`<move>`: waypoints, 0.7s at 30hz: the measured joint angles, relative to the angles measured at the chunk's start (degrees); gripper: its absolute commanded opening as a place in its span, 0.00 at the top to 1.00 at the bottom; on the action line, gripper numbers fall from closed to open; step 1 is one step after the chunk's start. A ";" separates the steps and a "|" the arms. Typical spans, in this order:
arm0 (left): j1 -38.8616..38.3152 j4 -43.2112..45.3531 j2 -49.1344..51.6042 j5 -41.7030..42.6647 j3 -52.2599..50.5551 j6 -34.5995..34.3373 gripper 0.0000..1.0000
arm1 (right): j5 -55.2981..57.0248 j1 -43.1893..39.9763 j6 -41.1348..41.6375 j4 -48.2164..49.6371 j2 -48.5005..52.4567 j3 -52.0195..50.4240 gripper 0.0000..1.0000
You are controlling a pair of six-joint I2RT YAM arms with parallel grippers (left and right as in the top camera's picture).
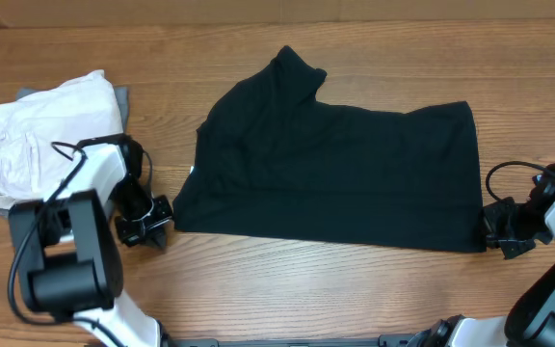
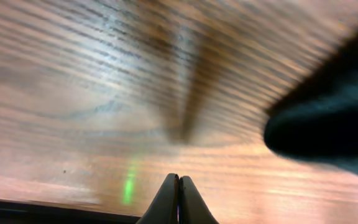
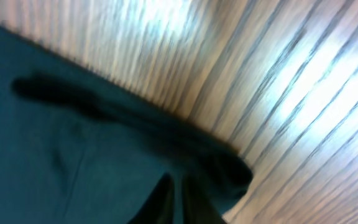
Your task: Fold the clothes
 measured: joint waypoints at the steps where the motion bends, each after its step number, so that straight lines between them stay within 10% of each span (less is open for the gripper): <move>1: -0.09 0.11 -1.64 -0.02 0.31 0.07 0.95 | -1.22 0.00 -0.57 -0.46 -0.50 0.44 0.85; 10: -5.01 15.08 -15.10 1.60 3.52 2.78 0.95 | -13.11 1.07 -5.35 -1.09 -6.91 6.86 0.82; 21: -13.16 28.35 -3.78 2.97 1.86 4.52 0.96 | -15.72 3.45 -7.02 -2.03 -7.17 6.86 0.82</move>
